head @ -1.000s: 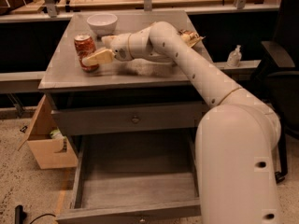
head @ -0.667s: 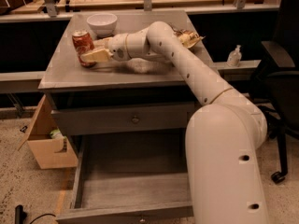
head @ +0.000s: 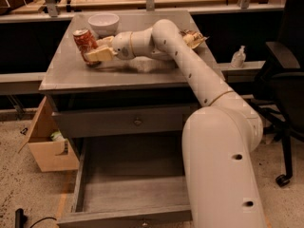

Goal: Move coke can near white bowl

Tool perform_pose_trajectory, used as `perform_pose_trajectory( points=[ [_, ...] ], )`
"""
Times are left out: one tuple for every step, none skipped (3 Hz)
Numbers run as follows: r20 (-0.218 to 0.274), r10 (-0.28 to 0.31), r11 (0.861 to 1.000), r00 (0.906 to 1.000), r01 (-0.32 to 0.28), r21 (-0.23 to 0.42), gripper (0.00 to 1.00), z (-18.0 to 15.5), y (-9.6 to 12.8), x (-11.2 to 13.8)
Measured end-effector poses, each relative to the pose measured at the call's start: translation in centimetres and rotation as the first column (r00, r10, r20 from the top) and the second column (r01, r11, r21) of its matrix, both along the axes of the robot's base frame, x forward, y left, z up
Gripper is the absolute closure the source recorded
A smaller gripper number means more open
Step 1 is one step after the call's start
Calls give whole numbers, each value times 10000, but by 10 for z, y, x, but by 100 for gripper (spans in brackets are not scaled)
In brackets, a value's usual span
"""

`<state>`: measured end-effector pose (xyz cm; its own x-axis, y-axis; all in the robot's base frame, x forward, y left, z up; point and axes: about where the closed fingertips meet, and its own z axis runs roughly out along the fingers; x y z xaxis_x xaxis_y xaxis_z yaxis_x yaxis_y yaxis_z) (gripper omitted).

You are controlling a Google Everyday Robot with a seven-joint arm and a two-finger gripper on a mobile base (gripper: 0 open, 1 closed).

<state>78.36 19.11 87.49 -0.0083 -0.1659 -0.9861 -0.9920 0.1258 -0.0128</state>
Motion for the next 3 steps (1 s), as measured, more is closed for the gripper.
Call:
perform_pose_trajectory(
  points=[
    [908,-1576,9837,9833,1644,-730,100,23,-25,27],
    [947,-3289,9400,9396,3354,-633,100,27,-59,59],
    [676,-4797,8763,8748,4815,-134,100,24,-87,95]
  ],
)
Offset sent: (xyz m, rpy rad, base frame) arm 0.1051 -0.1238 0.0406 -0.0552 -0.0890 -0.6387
